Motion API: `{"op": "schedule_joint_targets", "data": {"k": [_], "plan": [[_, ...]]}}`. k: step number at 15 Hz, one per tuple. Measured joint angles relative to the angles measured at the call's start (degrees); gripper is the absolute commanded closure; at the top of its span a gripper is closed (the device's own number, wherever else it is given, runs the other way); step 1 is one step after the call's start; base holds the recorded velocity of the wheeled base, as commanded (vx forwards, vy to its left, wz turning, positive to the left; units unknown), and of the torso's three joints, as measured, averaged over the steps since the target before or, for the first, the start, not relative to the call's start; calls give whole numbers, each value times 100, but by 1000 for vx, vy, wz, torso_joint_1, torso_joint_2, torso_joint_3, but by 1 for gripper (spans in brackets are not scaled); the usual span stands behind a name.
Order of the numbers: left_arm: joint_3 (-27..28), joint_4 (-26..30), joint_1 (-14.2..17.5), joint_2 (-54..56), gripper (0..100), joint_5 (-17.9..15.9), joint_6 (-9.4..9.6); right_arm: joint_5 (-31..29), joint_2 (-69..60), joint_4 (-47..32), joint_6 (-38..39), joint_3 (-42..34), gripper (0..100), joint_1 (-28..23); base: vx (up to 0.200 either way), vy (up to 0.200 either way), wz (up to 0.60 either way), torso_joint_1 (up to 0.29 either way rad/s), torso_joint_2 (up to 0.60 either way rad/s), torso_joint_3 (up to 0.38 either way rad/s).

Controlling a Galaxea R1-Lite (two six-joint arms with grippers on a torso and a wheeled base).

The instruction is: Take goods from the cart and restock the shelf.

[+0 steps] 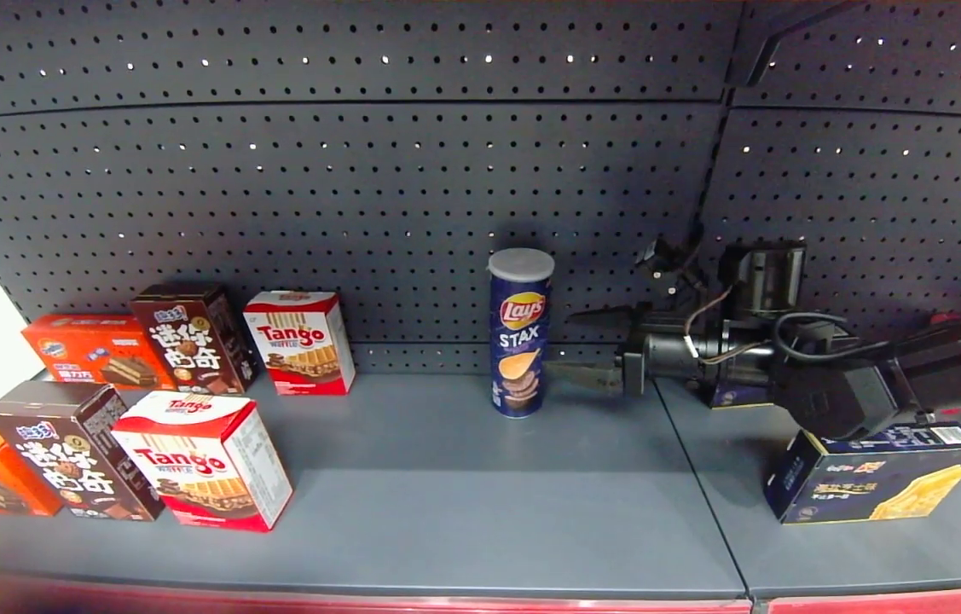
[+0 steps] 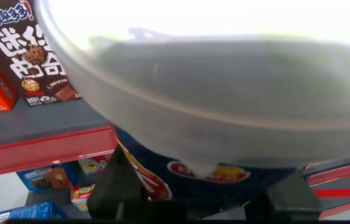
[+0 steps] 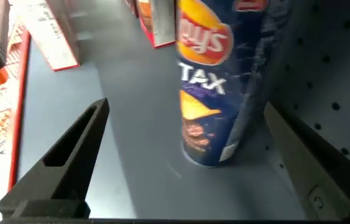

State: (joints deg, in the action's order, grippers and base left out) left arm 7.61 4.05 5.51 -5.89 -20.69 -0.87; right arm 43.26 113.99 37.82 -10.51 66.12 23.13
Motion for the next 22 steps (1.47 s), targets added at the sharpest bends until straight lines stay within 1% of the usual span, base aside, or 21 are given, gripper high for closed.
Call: {"op": "schedule_joint_targets", "data": {"k": [5,13,22], "plan": [[-28,0,0,0,100,5,2,12,378,1,6,417,0,33,0,0,0,0,0,0],[-30,-6,0,0,100,44,7,-10,952,176,44,778,0,135,0,0,0,0,0,0],[-185,-6,0,0,100,68,35,-29,1815,168,236,1755,0,291,0,0,0,0,0,0]]}}
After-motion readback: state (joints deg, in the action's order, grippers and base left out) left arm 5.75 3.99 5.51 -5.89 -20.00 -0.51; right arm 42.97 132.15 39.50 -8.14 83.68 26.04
